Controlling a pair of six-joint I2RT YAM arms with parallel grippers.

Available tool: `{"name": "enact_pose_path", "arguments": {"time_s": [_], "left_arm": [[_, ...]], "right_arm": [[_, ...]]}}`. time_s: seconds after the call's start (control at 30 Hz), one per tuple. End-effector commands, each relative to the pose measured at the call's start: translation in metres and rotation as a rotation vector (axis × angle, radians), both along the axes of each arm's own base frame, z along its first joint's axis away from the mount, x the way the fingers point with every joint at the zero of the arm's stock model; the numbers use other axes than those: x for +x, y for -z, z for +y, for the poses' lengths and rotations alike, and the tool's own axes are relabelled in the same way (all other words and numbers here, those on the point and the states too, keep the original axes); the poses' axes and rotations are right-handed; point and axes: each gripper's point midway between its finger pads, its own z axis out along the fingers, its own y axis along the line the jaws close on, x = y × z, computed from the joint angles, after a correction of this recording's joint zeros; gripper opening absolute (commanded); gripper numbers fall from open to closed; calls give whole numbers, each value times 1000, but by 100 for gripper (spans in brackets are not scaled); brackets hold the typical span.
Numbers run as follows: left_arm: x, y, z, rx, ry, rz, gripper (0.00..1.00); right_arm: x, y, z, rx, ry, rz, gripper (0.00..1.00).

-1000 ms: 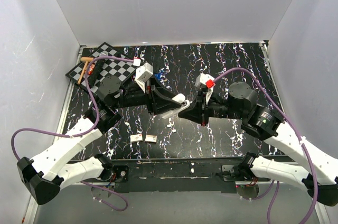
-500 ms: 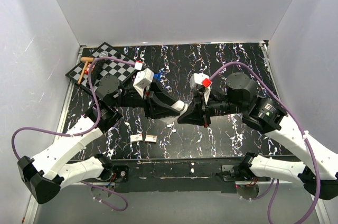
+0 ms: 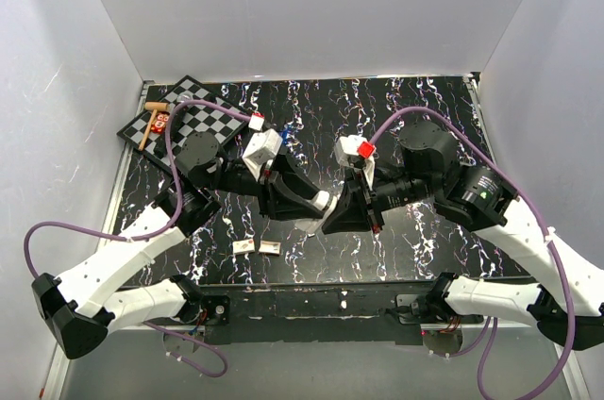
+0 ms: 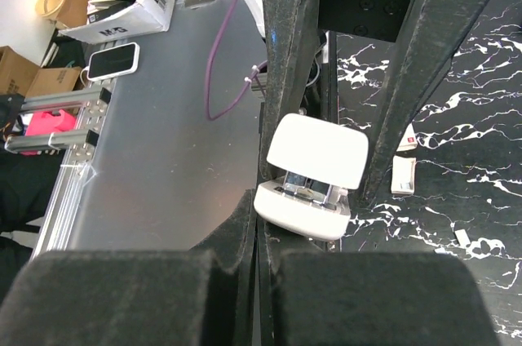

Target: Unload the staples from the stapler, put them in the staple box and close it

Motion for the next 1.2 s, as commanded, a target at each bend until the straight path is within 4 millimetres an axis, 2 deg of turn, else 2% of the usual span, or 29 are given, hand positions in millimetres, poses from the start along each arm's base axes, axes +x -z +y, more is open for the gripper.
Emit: {"name": "enact_pose_path", "arguments": {"time_s": [0.0, 0.23, 0.47, 0.53, 0.63, 0.83, 0.93, 1.17], "left_arm": [[-29, 31, -3, 130, 120, 59, 0], [-18, 17, -1, 94, 7, 11, 0], [-1, 10, -6, 79, -92, -6, 0], [5, 7, -7, 71, -126, -13, 0], [17, 6, -9, 84, -193, -12, 0], [66, 10, -14, 143, -442, 3, 0], [99, 12, -14, 194, -599, 24, 0], [170, 38, -18, 343, -894, 85, 0]], "right_arm": [[37, -57, 24, 257, 104, -256, 1], [37, -27, 6, 219, 187, -239, 1], [47, 0, -8, 178, 301, -230, 1], [53, 9, -13, 158, 346, -224, 7], [62, 20, -23, 135, 435, -221, 11], [80, 38, -40, 105, 599, -196, 28], [90, 47, -46, 81, 680, -173, 29], [101, 74, -48, 18, 766, -101, 36]]}}
